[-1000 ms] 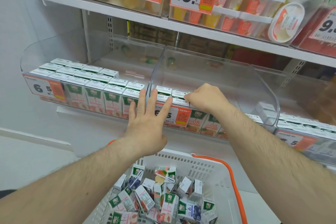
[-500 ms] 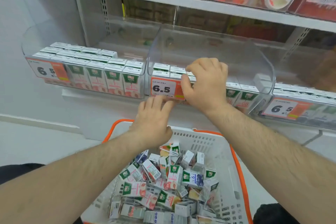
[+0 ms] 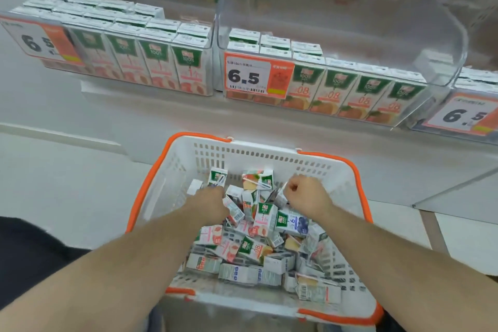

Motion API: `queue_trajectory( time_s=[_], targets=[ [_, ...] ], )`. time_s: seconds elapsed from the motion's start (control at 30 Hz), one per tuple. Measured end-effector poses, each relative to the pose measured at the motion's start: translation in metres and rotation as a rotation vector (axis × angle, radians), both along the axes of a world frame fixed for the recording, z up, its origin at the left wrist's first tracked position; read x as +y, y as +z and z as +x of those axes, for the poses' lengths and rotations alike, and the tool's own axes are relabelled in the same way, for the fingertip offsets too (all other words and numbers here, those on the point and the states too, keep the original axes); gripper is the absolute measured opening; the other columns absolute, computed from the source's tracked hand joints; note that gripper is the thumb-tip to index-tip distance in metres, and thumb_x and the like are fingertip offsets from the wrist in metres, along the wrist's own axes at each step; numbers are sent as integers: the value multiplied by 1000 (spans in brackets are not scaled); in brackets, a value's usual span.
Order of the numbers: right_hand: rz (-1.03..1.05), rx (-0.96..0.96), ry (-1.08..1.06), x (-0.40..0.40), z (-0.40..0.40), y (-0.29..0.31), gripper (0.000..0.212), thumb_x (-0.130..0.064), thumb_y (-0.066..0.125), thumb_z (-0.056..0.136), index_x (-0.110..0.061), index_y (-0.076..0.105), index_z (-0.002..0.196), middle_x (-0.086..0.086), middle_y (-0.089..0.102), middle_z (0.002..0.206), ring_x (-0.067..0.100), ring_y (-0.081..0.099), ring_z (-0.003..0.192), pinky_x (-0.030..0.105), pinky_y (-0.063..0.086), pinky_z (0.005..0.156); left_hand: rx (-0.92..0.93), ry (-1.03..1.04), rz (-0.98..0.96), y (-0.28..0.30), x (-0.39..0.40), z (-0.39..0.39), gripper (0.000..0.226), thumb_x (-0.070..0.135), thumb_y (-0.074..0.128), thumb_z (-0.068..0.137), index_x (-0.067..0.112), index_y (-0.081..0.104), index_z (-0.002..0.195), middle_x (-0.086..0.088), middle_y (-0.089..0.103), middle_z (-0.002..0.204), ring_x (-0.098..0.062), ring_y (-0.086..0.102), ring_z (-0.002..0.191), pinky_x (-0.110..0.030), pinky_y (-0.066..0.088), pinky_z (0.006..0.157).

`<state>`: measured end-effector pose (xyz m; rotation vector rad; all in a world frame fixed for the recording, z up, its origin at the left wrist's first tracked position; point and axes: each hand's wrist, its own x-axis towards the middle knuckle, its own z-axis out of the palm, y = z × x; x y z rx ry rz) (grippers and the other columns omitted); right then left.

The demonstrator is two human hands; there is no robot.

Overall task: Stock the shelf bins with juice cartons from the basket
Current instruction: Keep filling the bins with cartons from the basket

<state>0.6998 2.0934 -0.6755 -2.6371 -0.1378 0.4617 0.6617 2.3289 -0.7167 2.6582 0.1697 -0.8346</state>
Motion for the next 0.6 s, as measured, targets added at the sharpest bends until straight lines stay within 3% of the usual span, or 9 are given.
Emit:
queue_trajectory(
  time_s=[0.07,0.13,0.2,0.23,0.3,0.4,0.5,0.53,0.6],
  targets=[
    [-204,121,124,-5,-7,-19,22,-17,48,89,-14,62,73,8,68,78,24,64,73,30,52,66,63,129,-114,-24,-7,-2,42,24,54,92,12,44,132,-10,58,110,-19,56,80,-30,48,68],
    [-392,186,247,-6,-14,-34,22,-22,47,91,-18,64,104,10,69,102,29,64,97,34,54,79,112,263,-212,-43,-13,-2,41,24,52,93,6,45,130,-10,60,96,-16,53,66,-26,41,55],
    [-496,190,304,-5,-17,-47,37,-20,50,90,-18,57,126,11,63,113,30,60,106,35,53,84,114,385,-222,-57,-18,-2,25,24,53,93,1,56,99,-4,50,70,-13,44,54,-24,32,48],
    [-529,166,306,-5,-18,-53,43,-17,51,88,-14,54,131,11,60,117,29,58,109,35,51,88,109,444,-223,-61,-21,-1,23,23,53,92,7,51,76,-1,42,61,-12,39,49,-23,29,46],
    [-586,149,316,-6,-18,-69,52,-18,53,86,-9,48,137,13,54,129,28,51,121,36,43,102,114,565,-273,-73,-25,1,32,19,53,90,17,39,62,0,38,56,-13,36,46,-21,28,45],
    [-639,181,350,-7,-20,-95,73,-33,57,83,-9,31,147,12,43,145,30,38,135,45,27,115,132,731,-333,-78,-31,8,16,24,57,86,13,52,76,0,48,60,-14,47,53,-22,32,49],
    [-648,195,342,-7,-19,-114,83,-47,64,77,-13,30,145,12,44,144,32,39,134,50,24,115,139,861,-298,-79,-43,13,56,41,69,77,5,51,117,-2,60,80,-13,57,65,-24,43,53],
    [-648,203,336,-6,-19,-118,85,-50,65,76,-13,30,144,12,43,145,33,38,135,51,23,115,76,864,-240,-78,-49,12,67,45,71,74,4,46,121,-4,59,94,-15,57,74,-28,48,59],
    [-658,222,322,-4,-19,-123,87,-53,66,76,-12,30,144,14,42,145,36,38,135,53,23,115,-102,726,-168,-78,-70,5,59,45,68,77,10,42,116,-6,50,113,-21,55,91,-37,52,74]
  ],
)
